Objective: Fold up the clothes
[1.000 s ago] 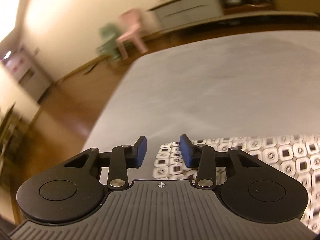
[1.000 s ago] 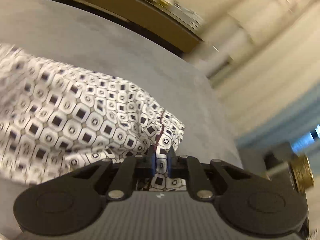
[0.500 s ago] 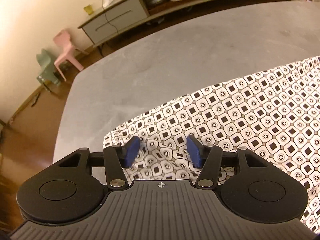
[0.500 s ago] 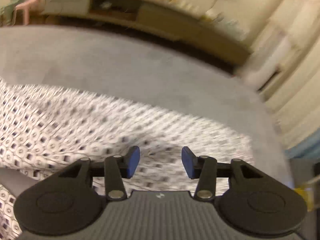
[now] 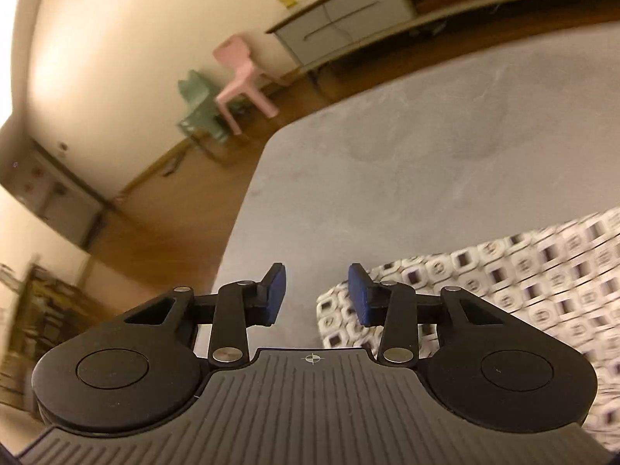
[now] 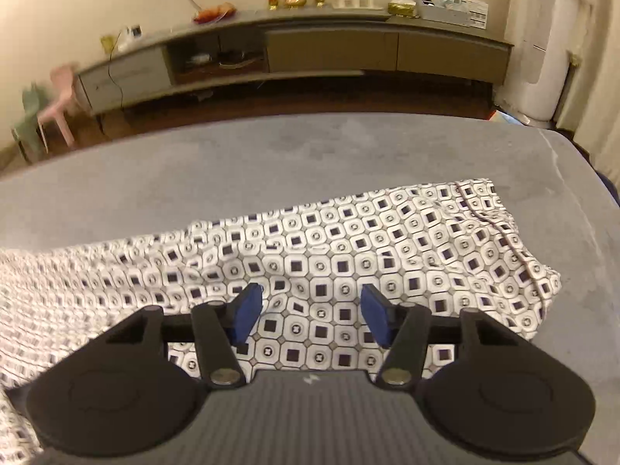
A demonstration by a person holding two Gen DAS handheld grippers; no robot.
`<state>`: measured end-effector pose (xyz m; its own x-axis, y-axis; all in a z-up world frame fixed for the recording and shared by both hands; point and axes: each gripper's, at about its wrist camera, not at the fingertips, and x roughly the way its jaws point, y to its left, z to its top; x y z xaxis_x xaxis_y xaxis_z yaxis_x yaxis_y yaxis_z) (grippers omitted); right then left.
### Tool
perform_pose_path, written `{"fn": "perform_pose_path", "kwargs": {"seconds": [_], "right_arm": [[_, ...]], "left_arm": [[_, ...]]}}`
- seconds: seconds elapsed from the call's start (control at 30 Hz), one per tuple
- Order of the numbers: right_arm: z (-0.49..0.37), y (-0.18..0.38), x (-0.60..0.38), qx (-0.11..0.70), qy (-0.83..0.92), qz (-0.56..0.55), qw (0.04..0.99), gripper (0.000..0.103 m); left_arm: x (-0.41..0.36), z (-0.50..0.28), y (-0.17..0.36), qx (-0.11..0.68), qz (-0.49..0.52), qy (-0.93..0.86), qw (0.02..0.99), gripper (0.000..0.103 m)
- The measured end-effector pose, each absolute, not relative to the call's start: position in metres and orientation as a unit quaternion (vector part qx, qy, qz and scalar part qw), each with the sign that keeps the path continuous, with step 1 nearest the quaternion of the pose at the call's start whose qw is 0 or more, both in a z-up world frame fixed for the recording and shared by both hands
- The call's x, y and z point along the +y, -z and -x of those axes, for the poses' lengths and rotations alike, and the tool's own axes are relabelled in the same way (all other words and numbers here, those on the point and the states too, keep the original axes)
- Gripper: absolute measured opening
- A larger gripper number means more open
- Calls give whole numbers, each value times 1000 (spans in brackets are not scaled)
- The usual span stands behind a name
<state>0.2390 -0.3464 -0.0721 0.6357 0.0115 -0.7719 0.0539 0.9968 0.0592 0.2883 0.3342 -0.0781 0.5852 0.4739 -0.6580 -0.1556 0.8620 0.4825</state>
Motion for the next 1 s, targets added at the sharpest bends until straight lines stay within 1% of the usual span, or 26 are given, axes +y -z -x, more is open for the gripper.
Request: {"fn": "perform_pose_path", "kwargs": {"seconds": [0.13,0.2,0.23,0.27,0.33,0.47,0.57,0.7,0.73,0.77,0.8,0.83,0.87,0.9,0.93,1.0], "right_arm": [[-240,51,-356,419,46,-20,906,57],[-221,39,-335,421,4,4,907,56],[-212,32,-322,423,-26,27,906,57],[-201,24,-307,421,-49,55,904,62],[-187,13,-291,417,-62,94,902,67],[-166,12,-297,451,-42,80,888,68],[-138,27,-306,474,-14,97,875,69],[-109,52,-314,500,6,111,859,73],[-104,55,-316,505,5,116,855,68],[-100,60,-315,513,-3,115,851,36],[-96,62,-315,518,-17,111,848,13],[-92,51,-321,506,-24,88,858,4],[-88,41,-326,493,-32,65,867,3],[-84,29,-334,479,-35,37,877,3],[-77,16,-357,450,-6,-30,892,2],[-64,-12,-402,385,51,-161,907,2]], "left_arm": [[331,-259,34,398,-143,-137,896,43],[328,-235,16,391,-129,-123,903,46],[327,-221,9,390,-115,-112,907,49],[323,-203,4,392,-102,-95,909,49],[309,-169,-1,397,-108,-66,909,50],[280,-107,6,401,-159,-24,902,55],[261,-57,27,416,-160,3,895,55],[241,-16,56,436,-191,43,879,55],[235,-8,60,437,-201,57,875,56],[229,0,64,437,-211,74,871,58],[224,5,67,438,-224,89,866,60],[221,7,73,442,-236,95,860,60],[218,8,80,448,-246,98,854,60],[220,9,84,452,-249,92,851,63],[224,8,87,456,-248,81,851,65],[241,4,87,466,-229,46,853,65]]}}
